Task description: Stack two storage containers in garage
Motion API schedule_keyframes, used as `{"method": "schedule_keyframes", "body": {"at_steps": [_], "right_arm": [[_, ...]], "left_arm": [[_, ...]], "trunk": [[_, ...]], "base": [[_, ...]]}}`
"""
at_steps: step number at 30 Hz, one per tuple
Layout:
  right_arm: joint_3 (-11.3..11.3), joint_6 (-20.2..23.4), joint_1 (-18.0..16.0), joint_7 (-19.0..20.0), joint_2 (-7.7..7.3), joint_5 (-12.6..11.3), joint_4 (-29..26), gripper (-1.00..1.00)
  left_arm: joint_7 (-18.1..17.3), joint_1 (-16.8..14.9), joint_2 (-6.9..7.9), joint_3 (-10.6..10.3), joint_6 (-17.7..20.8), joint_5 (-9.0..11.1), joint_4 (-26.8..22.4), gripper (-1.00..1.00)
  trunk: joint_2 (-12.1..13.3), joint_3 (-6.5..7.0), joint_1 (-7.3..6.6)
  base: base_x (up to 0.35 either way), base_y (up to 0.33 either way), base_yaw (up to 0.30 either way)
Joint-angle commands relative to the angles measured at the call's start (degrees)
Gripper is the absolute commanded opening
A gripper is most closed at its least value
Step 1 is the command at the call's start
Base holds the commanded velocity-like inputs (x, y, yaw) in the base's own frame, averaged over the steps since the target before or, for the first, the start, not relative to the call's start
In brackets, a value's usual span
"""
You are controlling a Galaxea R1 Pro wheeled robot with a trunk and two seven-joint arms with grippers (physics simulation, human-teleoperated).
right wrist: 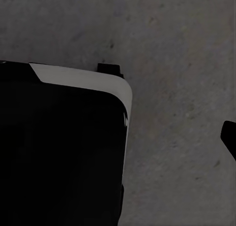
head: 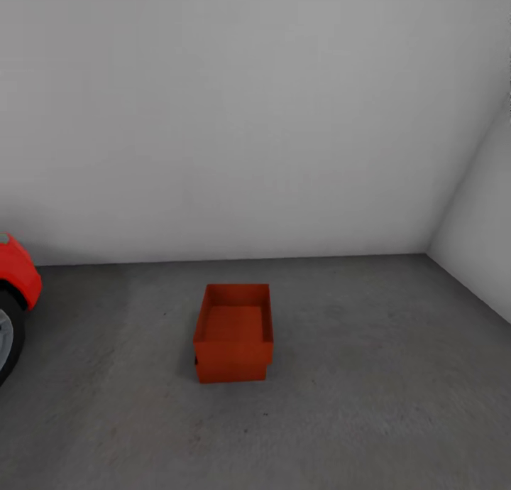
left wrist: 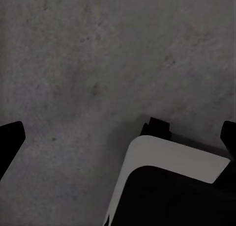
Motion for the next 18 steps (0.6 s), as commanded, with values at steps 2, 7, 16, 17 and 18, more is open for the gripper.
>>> {"method": "schedule_keyframes", "body": {"at_steps": [2,7,16,17,18], "right_arm": [[0.08,-0.30,-0.08,-0.30,0.00,0.53,0.19,1.00],[0.08,-0.31,-0.08,-0.30,0.00,0.53,0.19,1.00],[0.08,-0.30,-0.08,-0.30,-0.01,0.53,0.19,1.00],[0.08,-0.30,-0.08,-0.30,-0.01,0.53,0.19,1.00],[0.08,-0.30,-0.08,-0.30,-0.01,0.53,0.18,1.00]], "left_arm": [[0.14,-0.04,-0.05,-0.49,-0.07,0.51,-0.02,1.00],[0.14,-0.04,-0.26,-0.42,-0.07,0.55,-0.02,1.00],[0.14,0.00,0.04,-0.43,-0.08,0.62,0.00,1.00],[0.14,0.00,0.05,-0.42,-0.07,0.62,0.01,1.00],[0.14,0.01,0.06,-0.42,-0.06,0.62,0.01,1.00]], "trunk": [[-0.03,0.13,0.00],[-0.03,0.60,0.00],[-0.03,1.43,0.00],[-0.03,1.52,0.00],[-0.03,1.62,0.00]], "base": [[0.000,0.000,0.000],[0.000,0.000,0.000],[0.000,0.000,0.000],[0.000,0.000,0.000],[0.000,0.000,0.000]]}}
